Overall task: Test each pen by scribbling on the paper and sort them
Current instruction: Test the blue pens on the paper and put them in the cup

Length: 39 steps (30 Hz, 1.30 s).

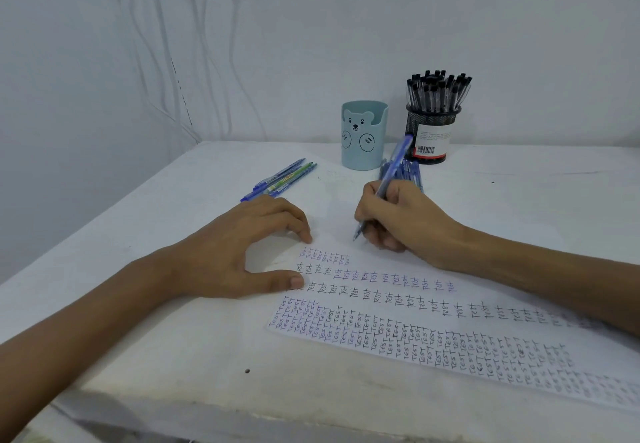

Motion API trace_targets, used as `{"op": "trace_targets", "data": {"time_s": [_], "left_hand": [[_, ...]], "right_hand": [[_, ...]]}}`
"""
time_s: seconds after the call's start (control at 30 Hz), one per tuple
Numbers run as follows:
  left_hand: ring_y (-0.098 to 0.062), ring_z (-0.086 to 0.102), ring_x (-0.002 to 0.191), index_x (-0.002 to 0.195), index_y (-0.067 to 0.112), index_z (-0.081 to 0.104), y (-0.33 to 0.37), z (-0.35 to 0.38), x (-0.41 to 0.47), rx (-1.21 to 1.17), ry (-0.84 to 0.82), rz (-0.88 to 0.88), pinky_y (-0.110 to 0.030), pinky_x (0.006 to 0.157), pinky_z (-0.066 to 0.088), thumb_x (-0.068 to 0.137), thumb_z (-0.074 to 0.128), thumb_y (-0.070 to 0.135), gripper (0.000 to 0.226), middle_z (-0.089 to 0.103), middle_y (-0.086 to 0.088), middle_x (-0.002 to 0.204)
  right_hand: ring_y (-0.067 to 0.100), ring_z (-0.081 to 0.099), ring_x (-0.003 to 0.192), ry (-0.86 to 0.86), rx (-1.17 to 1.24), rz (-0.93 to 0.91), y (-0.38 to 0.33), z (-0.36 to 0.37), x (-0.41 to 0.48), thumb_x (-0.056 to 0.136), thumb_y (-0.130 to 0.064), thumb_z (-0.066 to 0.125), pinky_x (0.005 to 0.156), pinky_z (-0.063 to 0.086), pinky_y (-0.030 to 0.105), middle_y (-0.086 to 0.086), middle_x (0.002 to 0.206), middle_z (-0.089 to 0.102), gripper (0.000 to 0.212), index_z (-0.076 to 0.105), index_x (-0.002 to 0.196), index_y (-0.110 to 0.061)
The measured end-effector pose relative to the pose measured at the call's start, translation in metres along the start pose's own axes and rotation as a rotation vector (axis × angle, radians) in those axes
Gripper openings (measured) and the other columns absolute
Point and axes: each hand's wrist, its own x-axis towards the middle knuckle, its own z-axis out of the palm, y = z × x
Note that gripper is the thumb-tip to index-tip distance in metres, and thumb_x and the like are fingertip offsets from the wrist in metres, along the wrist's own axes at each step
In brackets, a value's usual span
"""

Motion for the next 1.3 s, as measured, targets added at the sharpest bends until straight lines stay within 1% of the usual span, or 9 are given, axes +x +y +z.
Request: {"op": "trace_targets", "data": {"time_s": [0.17, 0.27, 0.33, 0.63, 0.8, 0.93, 1.03, 1.17, 1.3], "left_hand": [[-0.017, 0.056, 0.125, 0.124, 0.027, 0.063, 0.0, 0.0, 0.0, -0.006, 0.0, 0.005, -0.037, 0.105, 0.045, 0.09, 0.074, 0.052, 0.043, 0.057, 0.015, 0.13], [-0.016, 0.055, 0.125, 0.123, 0.028, 0.063, 0.0, 0.0, 0.0, -0.003, -0.002, 0.004, -0.036, 0.105, 0.044, 0.09, 0.074, 0.053, 0.043, 0.057, 0.016, 0.13], [-0.016, 0.055, 0.126, 0.124, 0.028, 0.063, 0.0, -0.001, 0.0, -0.003, -0.004, 0.004, -0.033, 0.106, 0.044, 0.09, 0.074, 0.053, 0.043, 0.057, 0.016, 0.13], [-0.018, 0.055, 0.126, 0.124, 0.027, 0.063, -0.001, 0.0, 0.0, 0.006, 0.001, 0.017, -0.036, 0.105, 0.044, 0.091, 0.073, 0.052, 0.042, 0.057, 0.014, 0.13], [-0.018, 0.055, 0.126, 0.123, 0.026, 0.063, 0.0, 0.0, 0.0, 0.004, 0.005, 0.022, -0.035, 0.106, 0.044, 0.091, 0.073, 0.051, 0.042, 0.057, 0.014, 0.129], [-0.018, 0.055, 0.126, 0.123, 0.026, 0.063, 0.0, 0.0, 0.0, -0.005, 0.002, 0.016, -0.033, 0.106, 0.043, 0.091, 0.074, 0.051, 0.042, 0.057, 0.014, 0.129], [-0.018, 0.055, 0.126, 0.124, 0.026, 0.063, 0.0, -0.001, 0.0, -0.005, 0.004, 0.02, -0.034, 0.106, 0.044, 0.091, 0.074, 0.051, 0.042, 0.057, 0.014, 0.13], [-0.017, 0.055, 0.127, 0.125, 0.026, 0.063, 0.001, -0.001, 0.0, -0.011, 0.007, 0.02, -0.033, 0.106, 0.044, 0.091, 0.074, 0.05, 0.043, 0.058, 0.015, 0.13], [-0.017, 0.055, 0.127, 0.125, 0.026, 0.063, 0.002, -0.001, 0.0, -0.012, 0.009, 0.02, -0.031, 0.106, 0.043, 0.091, 0.074, 0.051, 0.043, 0.058, 0.014, 0.13]], "right_hand": [[0.011, 0.049, 0.052, 0.002, 0.312, 0.081, 0.002, -0.004, 0.008, 0.104, -0.03, 0.051, 0.045, 0.036, 0.018, 0.005, 0.07, 0.062, 0.036, 0.067, 0.077, -0.011], [0.012, 0.055, 0.058, -0.017, 0.3, 0.019, 0.005, -0.005, 0.009, 0.099, -0.022, 0.062, 0.047, 0.04, 0.018, 0.002, 0.077, 0.066, 0.017, 0.068, 0.106, -0.007], [0.019, 0.061, 0.058, -0.007, 0.36, 0.011, 0.005, -0.005, 0.009, 0.094, -0.012, 0.067, 0.05, 0.049, 0.02, 0.009, 0.078, 0.07, 0.026, 0.055, 0.117, -0.007], [0.025, 0.069, 0.056, 0.052, 0.54, 0.12, 0.001, -0.009, 0.014, 0.106, -0.032, 0.049, 0.055, 0.058, 0.019, 0.021, 0.078, 0.073, 0.028, 0.052, 0.095, -0.007], [0.019, 0.067, 0.053, 0.059, 0.46, 0.179, -0.01, -0.029, 0.03, 0.109, -0.029, 0.044, 0.055, 0.057, 0.017, 0.018, 0.075, 0.073, 0.038, 0.061, 0.116, 0.005], [0.015, 0.069, 0.055, 0.11, 0.446, 0.172, -0.02, -0.05, 0.052, 0.11, -0.029, 0.04, 0.056, 0.057, 0.015, 0.015, 0.075, 0.074, 0.046, 0.065, 0.111, 0.01], [0.014, 0.066, 0.05, 0.118, 0.241, 0.194, -0.022, -0.063, 0.065, 0.106, -0.025, 0.052, 0.052, 0.054, 0.016, 0.013, 0.065, 0.071, 0.038, 0.067, 0.107, 0.01], [0.012, 0.053, 0.038, 0.143, -0.445, 0.173, -0.016, -0.076, 0.08, 0.098, -0.02, 0.066, 0.046, 0.045, 0.023, 0.008, 0.052, 0.067, 0.033, 0.057, 0.081, 0.006], [0.027, 0.068, 0.068, 0.264, -0.766, 0.093, -0.006, -0.076, 0.095, 0.089, -0.025, 0.072, 0.069, 0.062, 0.045, 0.016, 0.083, 0.069, 0.053, 0.045, 0.122, 0.006]]}}
